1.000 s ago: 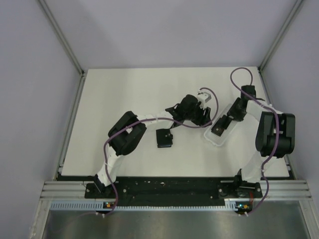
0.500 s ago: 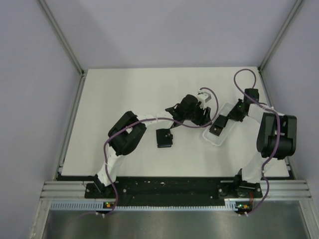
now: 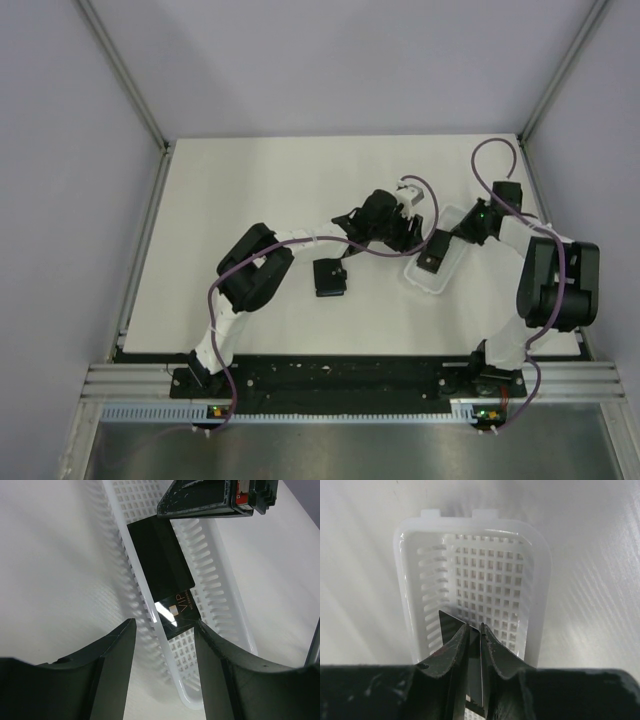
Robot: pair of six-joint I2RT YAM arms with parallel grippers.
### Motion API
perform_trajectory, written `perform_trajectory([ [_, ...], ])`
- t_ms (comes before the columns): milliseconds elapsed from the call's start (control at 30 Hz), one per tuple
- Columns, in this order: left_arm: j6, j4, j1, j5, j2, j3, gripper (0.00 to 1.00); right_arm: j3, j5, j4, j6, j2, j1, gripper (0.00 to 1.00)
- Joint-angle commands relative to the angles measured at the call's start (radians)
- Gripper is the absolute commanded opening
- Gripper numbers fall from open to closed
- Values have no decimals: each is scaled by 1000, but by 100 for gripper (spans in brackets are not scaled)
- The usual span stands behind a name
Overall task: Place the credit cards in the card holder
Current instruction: Pick up the credit card from the storage box.
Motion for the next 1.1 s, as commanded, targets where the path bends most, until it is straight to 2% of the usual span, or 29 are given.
perform_trajectory([
  [0,6,39,-4,16,12,43,56,-24,-66,82,26,-44,-7,15],
  [633,3,39,-5,23,15,44,56,-110,-292,297,73,-11,-18,15],
  [1067,0,39,-4,25,21,47,56,-100,-298,258,31,32,-18,16],
])
